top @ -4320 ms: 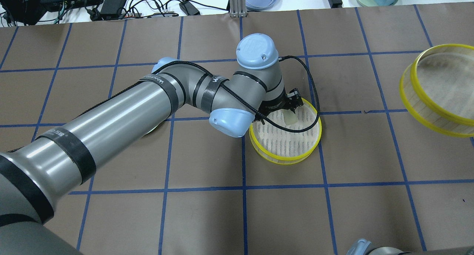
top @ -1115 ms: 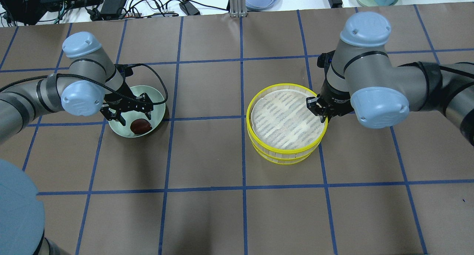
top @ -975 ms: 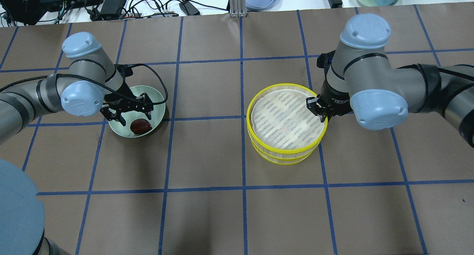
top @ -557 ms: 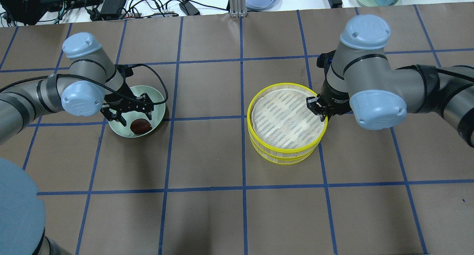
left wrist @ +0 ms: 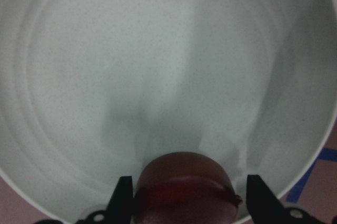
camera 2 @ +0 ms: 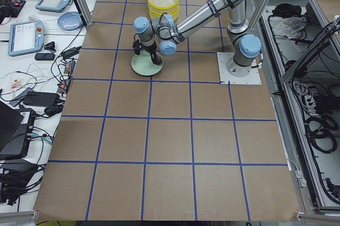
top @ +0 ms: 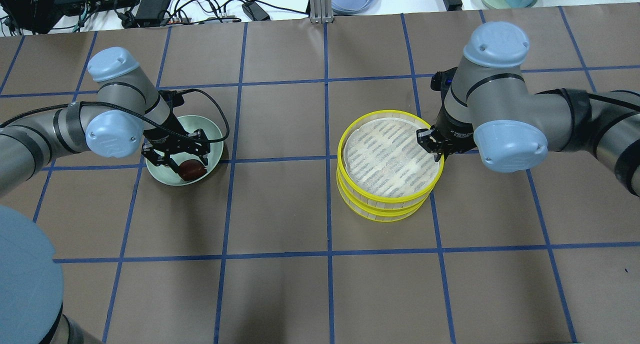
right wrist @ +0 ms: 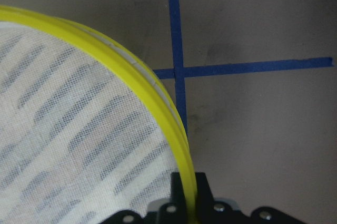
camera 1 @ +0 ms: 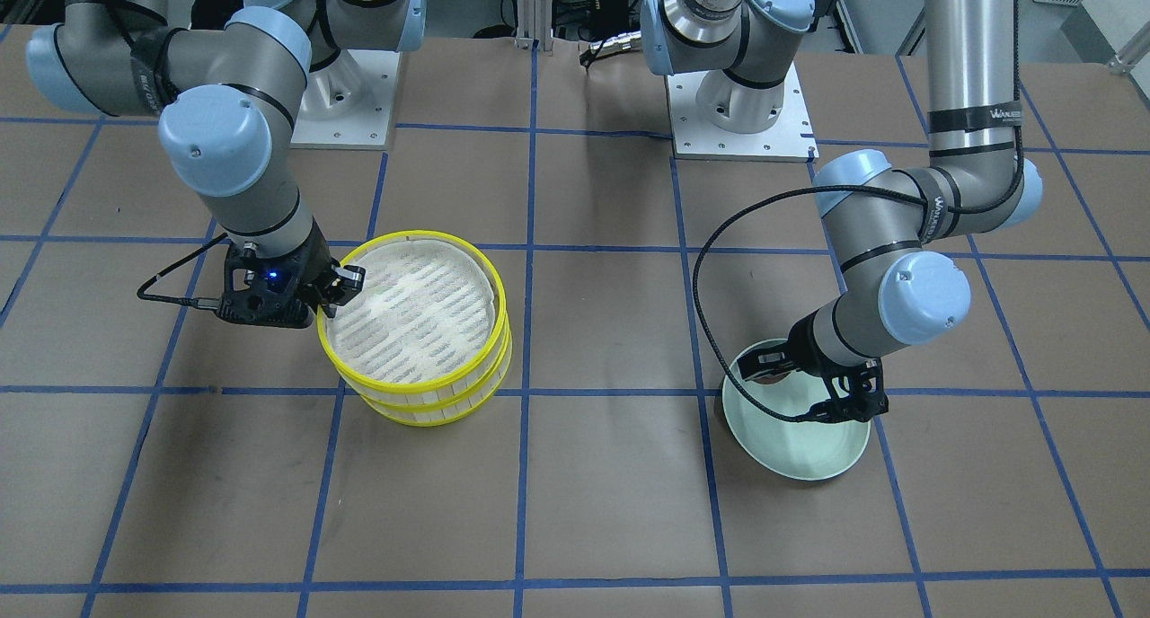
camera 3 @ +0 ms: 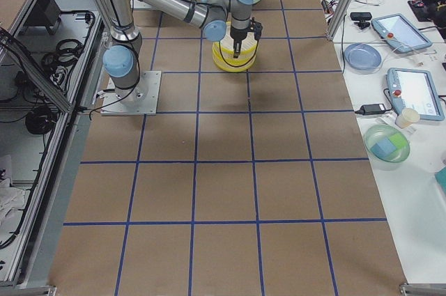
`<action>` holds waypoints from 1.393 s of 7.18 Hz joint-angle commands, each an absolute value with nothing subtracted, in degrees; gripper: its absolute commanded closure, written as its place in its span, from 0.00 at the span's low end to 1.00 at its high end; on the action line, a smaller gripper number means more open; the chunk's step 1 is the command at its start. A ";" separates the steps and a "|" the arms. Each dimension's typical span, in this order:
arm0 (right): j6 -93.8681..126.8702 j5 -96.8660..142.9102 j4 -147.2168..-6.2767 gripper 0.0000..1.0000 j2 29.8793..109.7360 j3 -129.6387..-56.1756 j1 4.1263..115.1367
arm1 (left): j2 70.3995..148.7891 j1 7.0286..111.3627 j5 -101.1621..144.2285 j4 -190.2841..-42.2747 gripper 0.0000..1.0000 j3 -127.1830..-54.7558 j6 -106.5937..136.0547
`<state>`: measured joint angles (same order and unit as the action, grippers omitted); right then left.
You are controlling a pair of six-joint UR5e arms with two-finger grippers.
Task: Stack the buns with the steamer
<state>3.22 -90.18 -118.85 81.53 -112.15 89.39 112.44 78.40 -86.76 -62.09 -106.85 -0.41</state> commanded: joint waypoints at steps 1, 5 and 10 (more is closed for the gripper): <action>3.25 -90.17 -118.83 1.00 81.39 -112.24 89.38 | 112.50 78.40 -86.92 -62.14 0.69 -106.88 -0.79; 3.43 -90.70 -118.21 0.18 80.95 -111.89 89.38 | 111.72 78.40 -87.01 -61.96 1.00 -106.18 -2.11; 2.81 -89.56 -89.89 0.00 88.58 -89.45 89.12 | 107.06 84.70 -87.28 -70.21 1.00 -95.55 5.67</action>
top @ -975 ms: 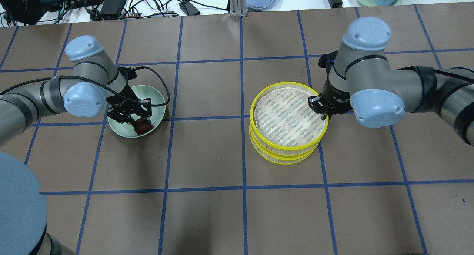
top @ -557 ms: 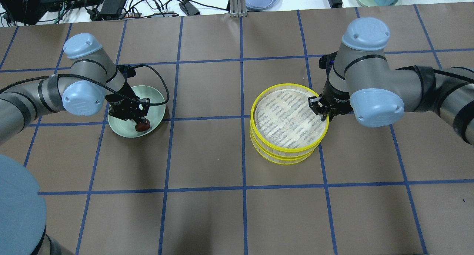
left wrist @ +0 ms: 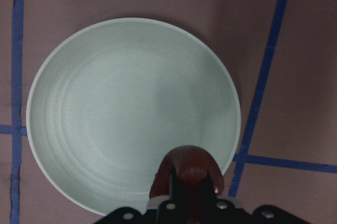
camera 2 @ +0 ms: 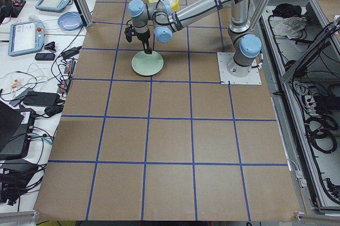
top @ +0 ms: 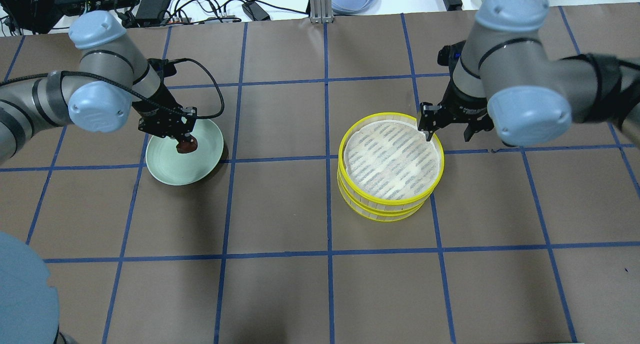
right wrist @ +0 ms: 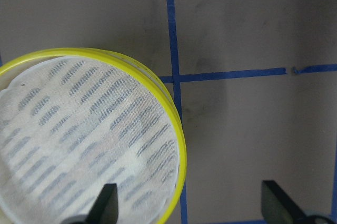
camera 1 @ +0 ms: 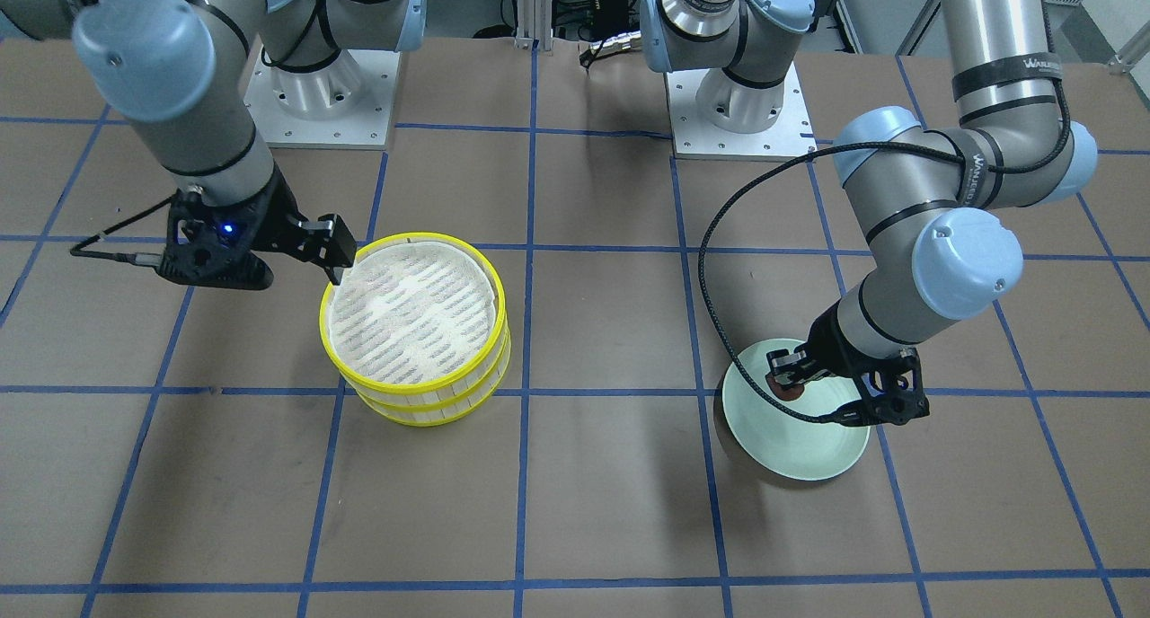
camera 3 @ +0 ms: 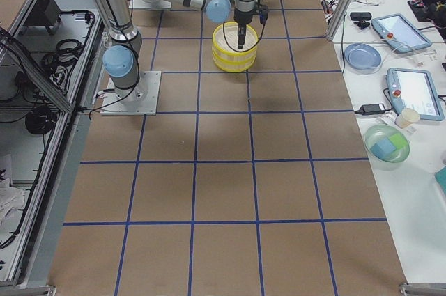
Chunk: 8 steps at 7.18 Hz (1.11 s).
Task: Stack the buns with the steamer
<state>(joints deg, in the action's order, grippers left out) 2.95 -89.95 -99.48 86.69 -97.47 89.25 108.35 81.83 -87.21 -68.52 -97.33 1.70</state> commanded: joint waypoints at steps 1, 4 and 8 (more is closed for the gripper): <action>2.90 -87.21 -85.91 0.00 88.85 -83.64 89.12 | 105.92 89.25 -87.36 -70.31 1.00 -95.54 11.72; 2.55 -89.98 -81.13 0.00 90.79 -80.58 89.21 | 104.50 104.90 -87.28 -67.08 1.00 -95.45 34.40; 2.55 -91.58 -81.74 0.00 91.32 -81.65 89.30 | 107.75 116.98 -84.83 -57.40 1.00 -93.00 58.16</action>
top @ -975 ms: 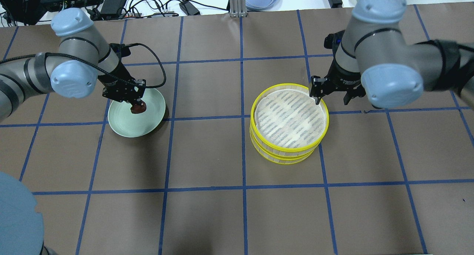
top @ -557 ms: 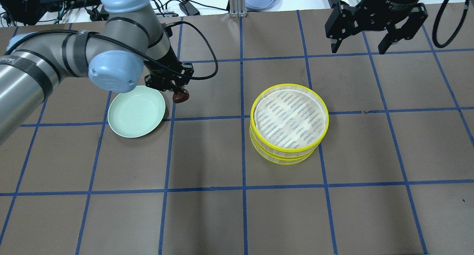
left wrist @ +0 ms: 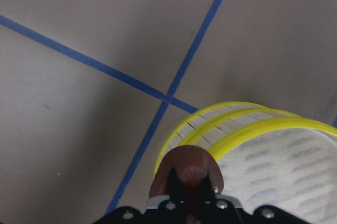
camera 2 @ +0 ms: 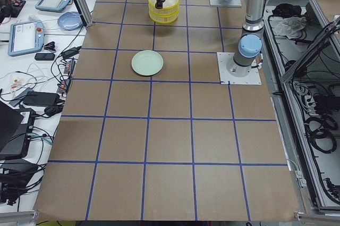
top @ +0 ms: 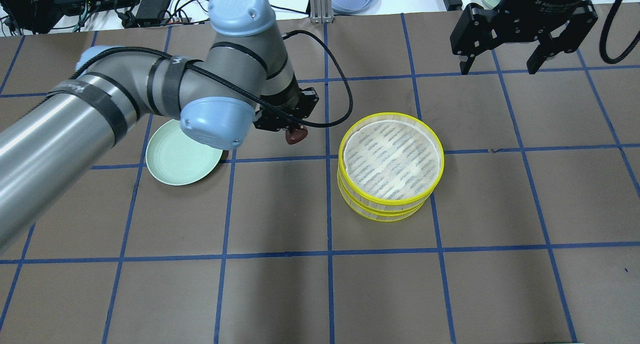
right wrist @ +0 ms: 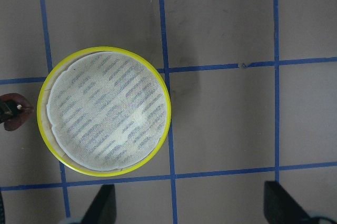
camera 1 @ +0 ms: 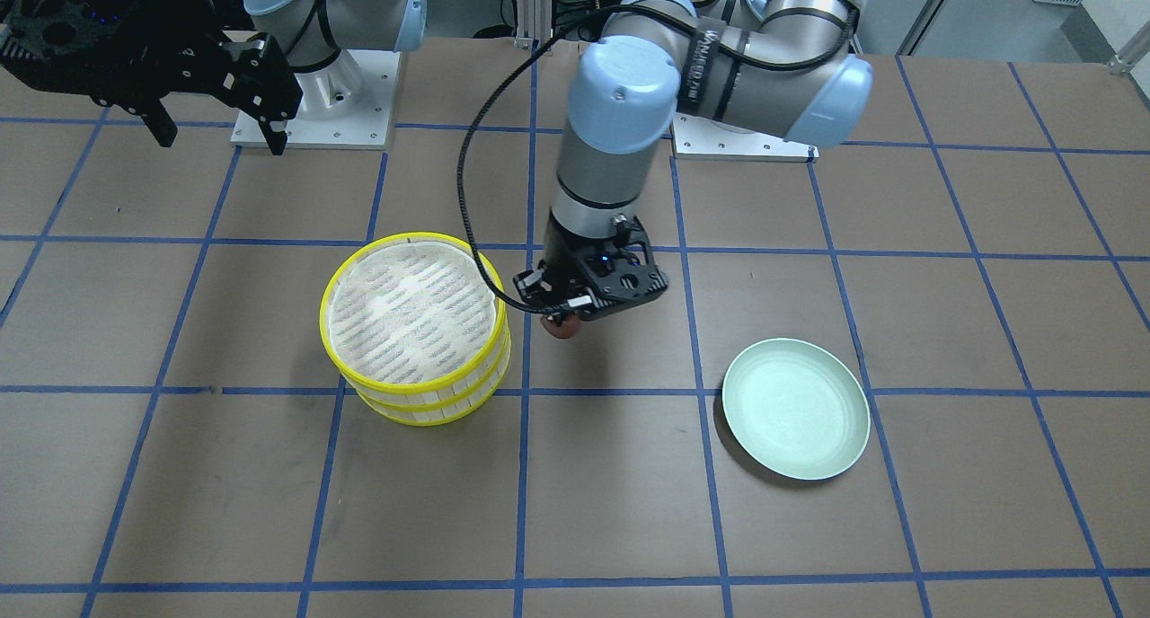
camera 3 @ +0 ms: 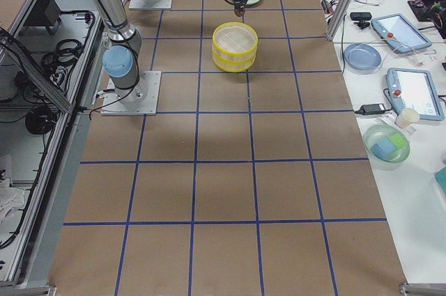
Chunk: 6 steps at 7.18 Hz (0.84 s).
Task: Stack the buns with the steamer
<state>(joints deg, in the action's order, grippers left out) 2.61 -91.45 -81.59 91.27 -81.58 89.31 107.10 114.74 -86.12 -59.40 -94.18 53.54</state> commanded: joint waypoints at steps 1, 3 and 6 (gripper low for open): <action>2.55 -91.76 -81.65 0.00 91.32 -81.65 89.38 | 108.62 117.07 -82.12 -57.22 1.00 -91.34 62.10; 2.64 -91.84 -81.48 0.00 91.32 -81.65 89.30 | 110.91 118.47 -81.65 -57.13 0.73 -90.97 63.54; 2.55 -92.20 -81.48 0.00 91.32 -81.65 89.30 | 111.36 119.00 -81.83 -57.04 0.16 -90.70 62.41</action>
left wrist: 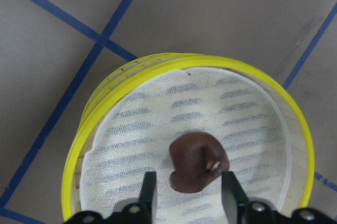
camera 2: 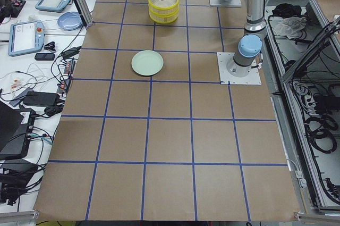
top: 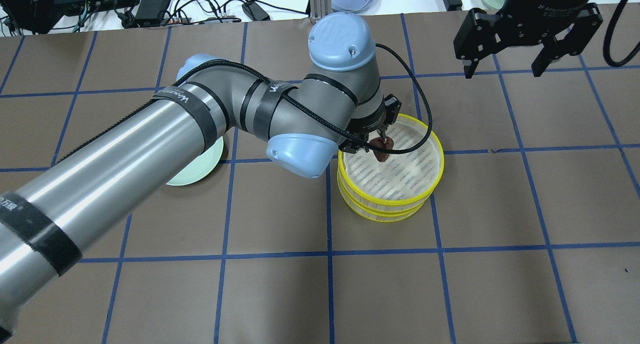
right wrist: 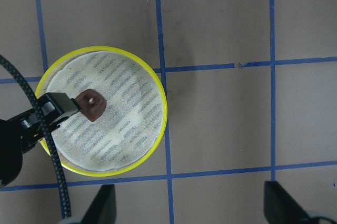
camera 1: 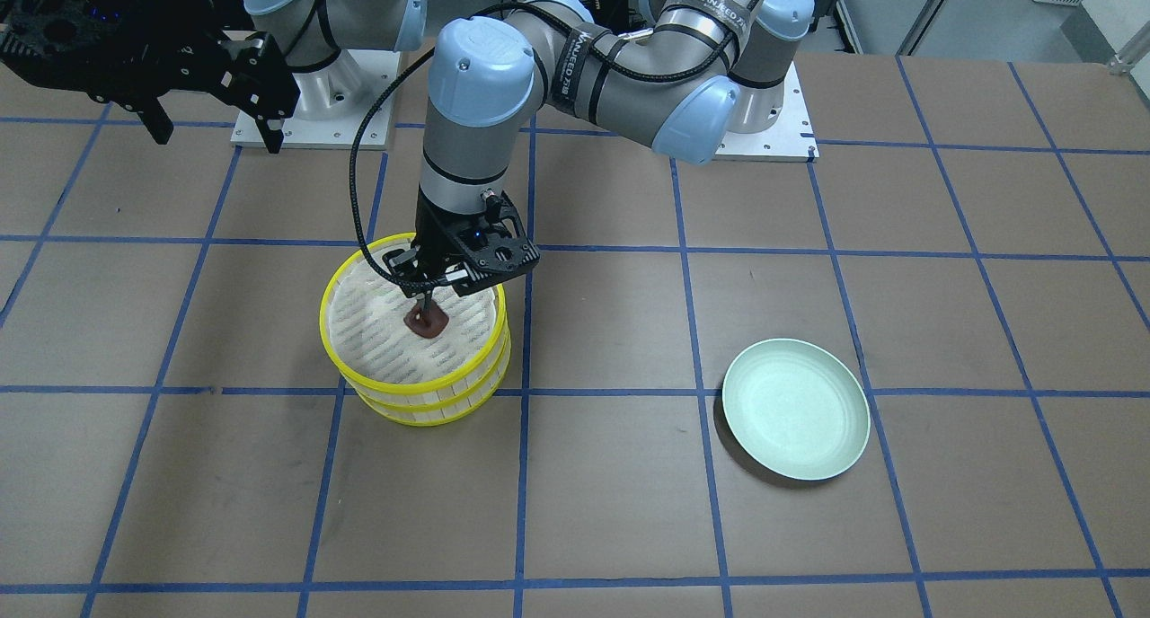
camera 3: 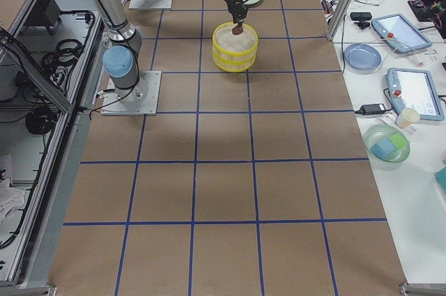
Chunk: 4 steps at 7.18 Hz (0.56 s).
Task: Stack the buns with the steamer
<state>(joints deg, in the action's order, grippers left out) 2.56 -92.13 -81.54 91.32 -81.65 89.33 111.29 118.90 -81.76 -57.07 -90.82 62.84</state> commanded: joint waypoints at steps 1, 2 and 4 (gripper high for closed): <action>2.55 -92.20 -81.47 0.00 91.32 -81.65 89.30 | 111.18 119.00 -81.91 -57.04 0.15 -90.62 62.32; 2.55 -92.20 -81.47 0.00 91.32 -81.65 89.30 | 110.22 118.92 -82.35 -57.13 0.10 -90.53 61.01; 2.55 -92.20 -81.47 0.00 91.32 -81.65 89.30 | 107.07 113.24 -83.75 -58.53 0.00 -90.61 47.26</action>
<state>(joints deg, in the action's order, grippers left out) 2.55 -92.20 -81.47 91.32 -81.65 89.29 108.85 116.83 -82.80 -57.65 -90.57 54.56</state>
